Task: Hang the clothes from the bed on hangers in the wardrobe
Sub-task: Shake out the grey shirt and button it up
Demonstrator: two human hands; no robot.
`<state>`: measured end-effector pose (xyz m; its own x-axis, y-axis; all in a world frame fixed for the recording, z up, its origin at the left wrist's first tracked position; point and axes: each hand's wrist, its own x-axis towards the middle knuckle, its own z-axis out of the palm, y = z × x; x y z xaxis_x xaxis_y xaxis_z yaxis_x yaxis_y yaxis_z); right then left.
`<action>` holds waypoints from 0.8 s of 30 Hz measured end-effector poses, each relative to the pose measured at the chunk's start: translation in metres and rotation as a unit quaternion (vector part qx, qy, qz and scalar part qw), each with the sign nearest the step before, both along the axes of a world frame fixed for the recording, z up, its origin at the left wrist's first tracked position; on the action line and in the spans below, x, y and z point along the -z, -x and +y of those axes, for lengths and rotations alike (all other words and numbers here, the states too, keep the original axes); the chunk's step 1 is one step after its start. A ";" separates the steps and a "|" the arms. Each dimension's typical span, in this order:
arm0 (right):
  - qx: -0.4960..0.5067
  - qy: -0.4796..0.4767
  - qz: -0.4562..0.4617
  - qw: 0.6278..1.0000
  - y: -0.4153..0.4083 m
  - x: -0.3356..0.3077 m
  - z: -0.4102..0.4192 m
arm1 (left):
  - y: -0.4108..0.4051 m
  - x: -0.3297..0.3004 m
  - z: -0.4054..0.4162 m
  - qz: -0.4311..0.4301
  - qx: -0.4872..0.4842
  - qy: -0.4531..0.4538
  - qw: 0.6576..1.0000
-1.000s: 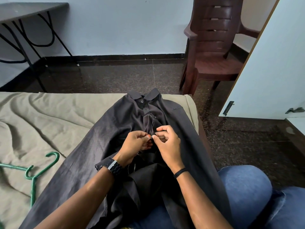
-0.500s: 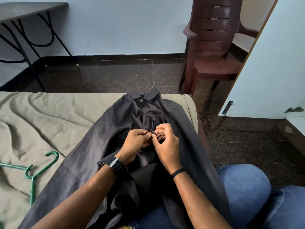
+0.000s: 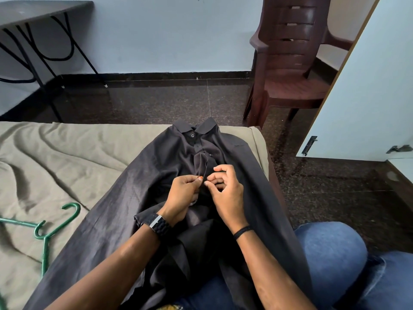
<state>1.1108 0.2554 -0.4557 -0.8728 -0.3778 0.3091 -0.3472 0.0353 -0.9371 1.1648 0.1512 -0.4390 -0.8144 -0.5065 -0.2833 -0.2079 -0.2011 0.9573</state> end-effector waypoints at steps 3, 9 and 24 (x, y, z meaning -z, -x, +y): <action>0.009 0.008 -0.007 1.000 0.002 0.001 0.001 | 0.000 -0.001 0.001 0.015 0.008 -0.001 1.000; -0.009 0.013 -0.063 0.998 0.004 0.001 0.001 | -0.004 -0.002 -0.001 0.025 -0.008 0.067 0.997; 0.039 0.062 -0.189 0.979 0.008 -0.028 0.002 | 0.014 -0.017 -0.025 0.073 0.090 -0.086 0.990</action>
